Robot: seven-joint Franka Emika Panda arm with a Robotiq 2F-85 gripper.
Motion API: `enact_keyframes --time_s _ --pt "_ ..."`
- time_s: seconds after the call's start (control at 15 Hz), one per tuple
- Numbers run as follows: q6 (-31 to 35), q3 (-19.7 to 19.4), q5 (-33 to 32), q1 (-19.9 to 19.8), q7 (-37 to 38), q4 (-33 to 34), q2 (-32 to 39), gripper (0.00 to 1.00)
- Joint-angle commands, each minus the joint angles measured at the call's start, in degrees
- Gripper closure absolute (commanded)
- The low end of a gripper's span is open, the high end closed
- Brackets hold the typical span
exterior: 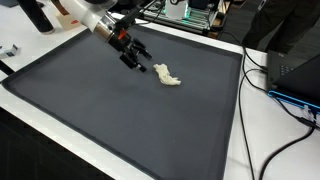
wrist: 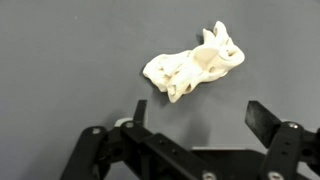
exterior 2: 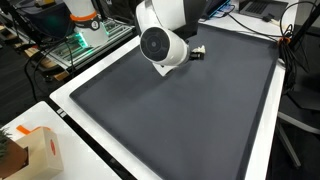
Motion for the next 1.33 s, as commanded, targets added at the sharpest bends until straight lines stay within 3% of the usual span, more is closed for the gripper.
enact_keyframes --time_s 0.0,0.6,1.27 --pt "-1.46 -1.00 -3.97 1.86 4.51 3.67 1.58 0.00" --pt "-2.31 -0.45 -17.26 6.42 13.69 12.32 3.37 0.00" --pt "-5.60 1.08 -41.72 14.69 17.45 23.87 6.30 0.00"
